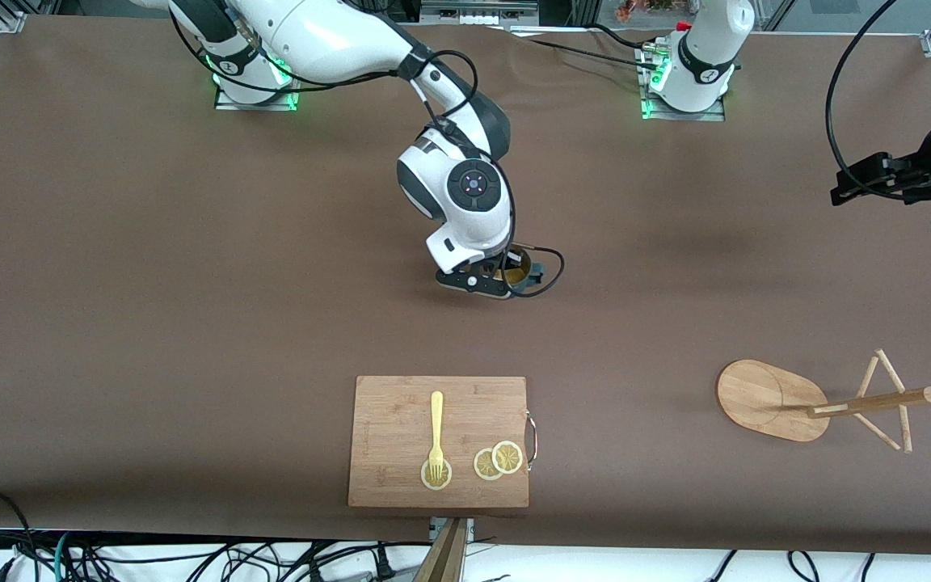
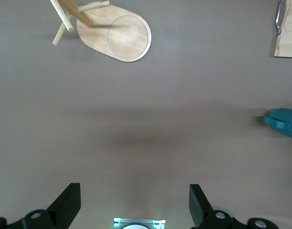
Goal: Pass cup and hang on rack
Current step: 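Carry the mug to table center while the left gripper approaches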
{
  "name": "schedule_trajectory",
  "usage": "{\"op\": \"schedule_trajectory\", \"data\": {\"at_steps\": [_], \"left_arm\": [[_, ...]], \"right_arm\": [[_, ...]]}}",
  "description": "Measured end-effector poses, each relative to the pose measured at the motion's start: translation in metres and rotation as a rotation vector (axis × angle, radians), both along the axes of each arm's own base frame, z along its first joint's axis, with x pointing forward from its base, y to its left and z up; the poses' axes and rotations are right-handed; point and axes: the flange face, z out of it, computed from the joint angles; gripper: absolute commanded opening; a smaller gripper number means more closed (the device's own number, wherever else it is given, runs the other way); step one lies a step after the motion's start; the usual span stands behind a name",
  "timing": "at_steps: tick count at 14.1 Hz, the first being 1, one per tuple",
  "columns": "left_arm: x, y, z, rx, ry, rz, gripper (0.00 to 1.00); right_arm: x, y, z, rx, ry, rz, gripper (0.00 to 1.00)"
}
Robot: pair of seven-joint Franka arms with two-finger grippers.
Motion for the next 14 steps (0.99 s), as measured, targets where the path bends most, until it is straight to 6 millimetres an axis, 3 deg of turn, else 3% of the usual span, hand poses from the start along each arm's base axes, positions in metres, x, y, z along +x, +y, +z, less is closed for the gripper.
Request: {"op": "schedule_trajectory", "data": {"at_steps": [2, 6, 8, 9, 11, 14], "left_arm": [[0.008, 0.001, -0.021, -0.01, 0.036, -0.047, 1.0], [0.013, 0.0, -0.046, -0.074, 0.075, -0.338, 1.0], [0.015, 0.001, -0.059, -0.107, 0.096, -0.466, 1.0], [0.016, 0.002, -0.069, -0.134, 0.102, -0.538, 1.0], [0.022, 0.002, -0.098, -0.238, 0.069, -0.696, 1.0], [0.03, 0.0, -0.157, -0.405, -0.005, -0.904, 1.0]], "right_arm": [[-0.004, 0.008, -0.009, 0.007, -0.012, -0.025, 0.05], [-0.015, 0.018, -0.019, 0.006, -0.018, -0.022, 0.07], [-0.018, 0.021, -0.019, 0.004, -0.018, -0.018, 0.12], [-0.019, 0.022, -0.02, 0.003, -0.017, -0.017, 0.18], [-0.021, 0.022, -0.022, 0.002, -0.016, -0.015, 0.31], [-0.02, 0.022, -0.022, 0.001, -0.018, -0.016, 0.42]]}}
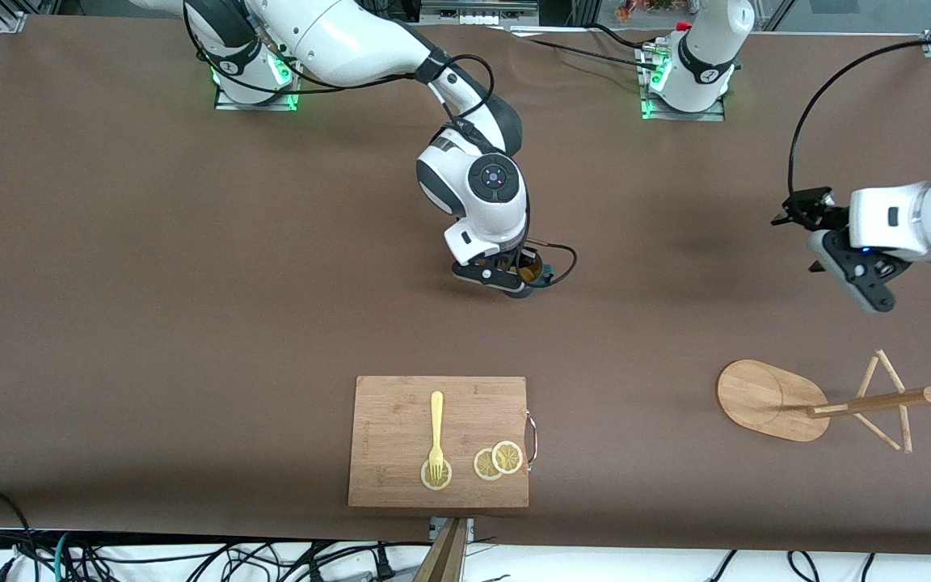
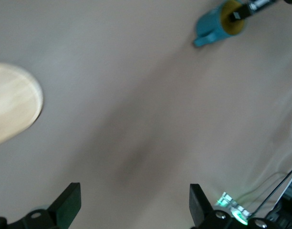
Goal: Pass cup and hang on rack
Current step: 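Carry the mug to table center while the left gripper approaches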
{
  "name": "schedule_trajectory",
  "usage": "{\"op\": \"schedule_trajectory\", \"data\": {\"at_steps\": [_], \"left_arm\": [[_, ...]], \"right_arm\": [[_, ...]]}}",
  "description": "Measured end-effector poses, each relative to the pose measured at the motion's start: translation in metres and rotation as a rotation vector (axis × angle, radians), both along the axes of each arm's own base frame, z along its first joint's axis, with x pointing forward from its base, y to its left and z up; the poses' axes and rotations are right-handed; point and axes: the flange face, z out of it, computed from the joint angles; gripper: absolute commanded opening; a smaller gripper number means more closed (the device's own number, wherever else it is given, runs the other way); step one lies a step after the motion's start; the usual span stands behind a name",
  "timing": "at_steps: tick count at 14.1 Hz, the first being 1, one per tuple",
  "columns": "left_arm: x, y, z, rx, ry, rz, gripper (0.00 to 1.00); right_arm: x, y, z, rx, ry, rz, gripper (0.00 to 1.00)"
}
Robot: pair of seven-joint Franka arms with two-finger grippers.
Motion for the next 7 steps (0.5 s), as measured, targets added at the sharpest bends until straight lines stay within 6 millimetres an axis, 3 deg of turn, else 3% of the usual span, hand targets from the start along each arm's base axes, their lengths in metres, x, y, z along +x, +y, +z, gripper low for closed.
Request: {"op": "schedule_trajectory", "data": {"at_steps": [2, 4, 7], "left_arm": [[0.0, -0.009, -0.037, -0.142, -0.031, -0.101, 1.0], [-0.004, -0.017, -0.071, -0.269, -0.074, -0.169, 1.0], [-0.007, -0.035, -0.103, -0.334, -0.172, -0.307, 1.0]], "right_arm": [[0.005, -0.002, 0.006, 0.002, -0.01, -0.006, 0.59], [0.019, -0.011, 0.024, -0.003, -0.017, -0.024, 0.62], [0.051, -0.052, 0.078, -0.031, -0.001, -0.073, 0.68]]}}
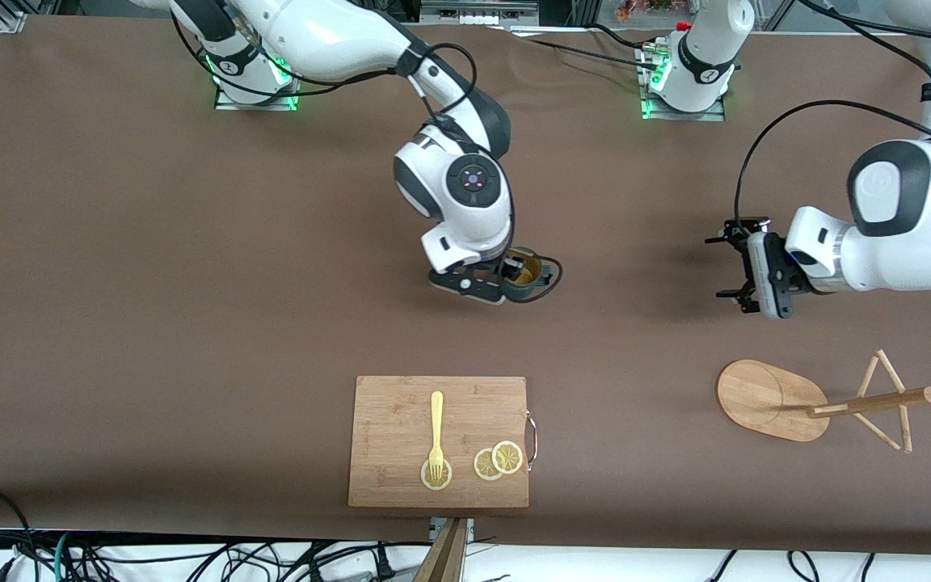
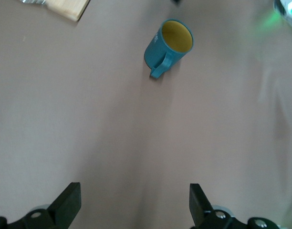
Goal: Pass cup and hang on rack
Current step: 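Carry the mug to table center while the left gripper approaches, then grasp the mug handle with the left gripper while the right releases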
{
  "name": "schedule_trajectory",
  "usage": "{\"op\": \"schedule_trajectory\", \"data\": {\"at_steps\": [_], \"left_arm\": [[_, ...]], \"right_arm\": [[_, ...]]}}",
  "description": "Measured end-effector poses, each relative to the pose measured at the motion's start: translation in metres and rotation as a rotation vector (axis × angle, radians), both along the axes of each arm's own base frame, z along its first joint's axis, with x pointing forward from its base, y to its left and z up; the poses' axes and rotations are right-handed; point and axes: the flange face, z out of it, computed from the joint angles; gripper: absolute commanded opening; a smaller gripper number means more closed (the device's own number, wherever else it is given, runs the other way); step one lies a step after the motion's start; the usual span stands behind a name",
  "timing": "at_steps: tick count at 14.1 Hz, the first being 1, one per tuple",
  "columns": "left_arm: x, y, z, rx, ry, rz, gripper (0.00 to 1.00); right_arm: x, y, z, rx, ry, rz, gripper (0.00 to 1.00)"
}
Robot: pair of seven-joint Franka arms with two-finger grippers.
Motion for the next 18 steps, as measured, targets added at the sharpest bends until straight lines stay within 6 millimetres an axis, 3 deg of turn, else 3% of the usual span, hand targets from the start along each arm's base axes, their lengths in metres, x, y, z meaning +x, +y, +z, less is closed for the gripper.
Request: {"op": "schedule_trajectory", "data": {"at_steps": [1, 2, 6, 8, 10, 14, 16, 18], "left_arm": [[0.0, -0.014, -0.01, -0.037, -0.05, -0.048, 1.0], [-0.002, -0.029, -0.026, -0.093, -0.089, -0.078, 1.0], [-0.026, -0.068, -0.105, -0.306, -0.177, -0.11, 1.0], [-0.035, -0.081, -0.131, -0.353, -0.186, -0.135, 1.0], [-0.042, -0.09, -0.154, -0.407, -0.203, -0.158, 1.0], [-0.061, -0.118, -0.205, -0.548, -0.25, -0.141, 1.0], [-0.07, -0.132, -0.226, -0.567, -0.256, -0.135, 1.0], [-0.08, -0.148, -0.24, -0.571, -0.241, -0.145, 1.0]], "right_arm": [[0.014, -0.021, 0.022, -0.007, 0.007, -0.003, 0.77], [0.029, -0.047, 0.045, -0.008, 0.018, 0.008, 1.0], [0.081, -0.184, 0.13, -0.009, 0.088, 0.027, 1.0], [0.101, -0.258, 0.154, -0.019, 0.107, 0.001, 1.0], [0.11, -0.315, 0.172, -0.007, 0.117, 0.075, 1.0], [0.096, -0.396, 0.221, -0.012, 0.078, 0.221, 1.0], [0.075, -0.432, 0.24, -0.013, 0.078, 0.249, 1.0], [0.048, -0.45, 0.249, -0.003, 0.08, 0.251, 1.0]]}}
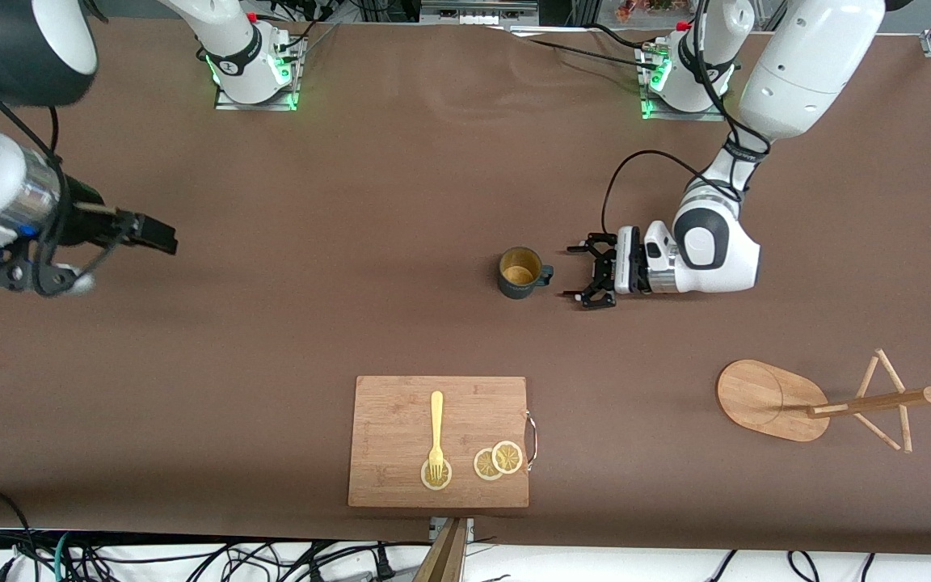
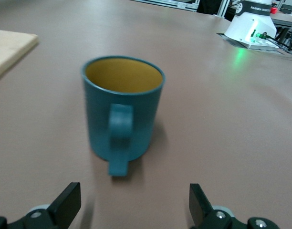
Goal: Pass cup and hang on rack
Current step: 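Grasp the mug handle with the left gripper while the right releases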
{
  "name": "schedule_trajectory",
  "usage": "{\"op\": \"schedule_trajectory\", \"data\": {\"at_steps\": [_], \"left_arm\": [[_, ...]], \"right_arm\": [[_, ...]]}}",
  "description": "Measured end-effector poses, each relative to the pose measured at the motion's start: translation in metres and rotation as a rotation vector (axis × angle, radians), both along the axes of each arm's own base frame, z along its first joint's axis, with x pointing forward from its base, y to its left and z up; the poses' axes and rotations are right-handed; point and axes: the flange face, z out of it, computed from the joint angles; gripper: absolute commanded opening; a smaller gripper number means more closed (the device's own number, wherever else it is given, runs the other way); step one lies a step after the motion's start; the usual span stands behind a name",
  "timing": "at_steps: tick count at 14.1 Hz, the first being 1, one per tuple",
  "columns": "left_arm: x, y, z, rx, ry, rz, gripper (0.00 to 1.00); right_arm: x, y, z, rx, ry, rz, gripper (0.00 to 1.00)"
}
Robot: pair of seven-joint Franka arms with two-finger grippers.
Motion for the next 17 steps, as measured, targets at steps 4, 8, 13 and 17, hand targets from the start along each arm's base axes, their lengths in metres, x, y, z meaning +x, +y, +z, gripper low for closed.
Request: {"op": "schedule_trajectory", "data": {"at_steps": [4, 8, 13, 17], "left_arm": [[-0.006, -0.013, -0.008, 0.002, 0.002, -0.006, 1.0], [-0.005, -0.015, -0.008, -0.009, -0.005, 0.032, 1.0], [-0.012, -0.038, -0.009, -0.021, -0.008, 0.051, 0.79], [-0.012, -0.037, -0.01, -0.022, -0.03, 0.041, 0.23]], "right_arm": [[-0.024, -0.006, 0.0, 0.006, 0.008, 0.035, 1.0], [-0.029, -0.005, -0.005, 0.007, 0.019, 0.045, 1.0], [-0.032, -0.024, 0.003, 0.01, 0.002, 0.067, 1.0], [-0.034, -0.022, 0.007, -0.008, -0.005, 0.079, 1.0]]}}
